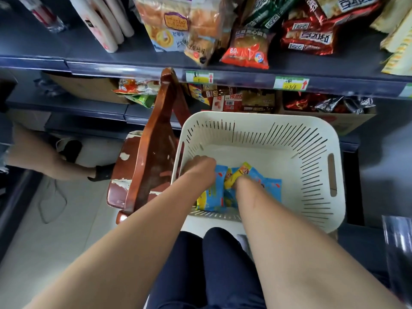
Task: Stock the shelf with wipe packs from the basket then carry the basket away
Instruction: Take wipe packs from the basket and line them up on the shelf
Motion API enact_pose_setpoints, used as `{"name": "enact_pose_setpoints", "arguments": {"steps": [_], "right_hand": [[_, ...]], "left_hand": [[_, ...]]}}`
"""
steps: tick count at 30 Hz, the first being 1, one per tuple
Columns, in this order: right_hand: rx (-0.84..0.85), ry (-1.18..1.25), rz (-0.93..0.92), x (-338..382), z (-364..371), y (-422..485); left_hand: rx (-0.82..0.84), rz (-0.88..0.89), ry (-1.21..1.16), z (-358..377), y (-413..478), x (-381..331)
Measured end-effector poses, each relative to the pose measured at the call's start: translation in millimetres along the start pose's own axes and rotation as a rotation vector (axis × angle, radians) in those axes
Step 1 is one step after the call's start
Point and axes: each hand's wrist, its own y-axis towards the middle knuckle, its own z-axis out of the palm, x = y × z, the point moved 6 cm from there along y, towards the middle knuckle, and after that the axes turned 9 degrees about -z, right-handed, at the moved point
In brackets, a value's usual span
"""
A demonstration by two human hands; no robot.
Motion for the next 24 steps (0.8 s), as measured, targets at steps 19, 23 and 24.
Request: {"name": "enact_pose_setpoints", "arguments": {"steps": [19, 23, 24], "right_hand": [[-0.468, 0.619, -0.526, 105.5, -140.7, -139.3], [-0.394, 1.005, -0.559, 118.2, -184.6, -170.9], [-0.385, 1.057, -0.586, 121.0, -195.8, -180.6]], "left_hand": [[-0.202, -0.015, -0.779, -157.4, -92.8, 10.4], [-0.178, 0.075, -1.001, -185.9, -116.8, -5.7], [-0.157, 0.118, -1.033, -191.9, -123.7, -14.4]]}}
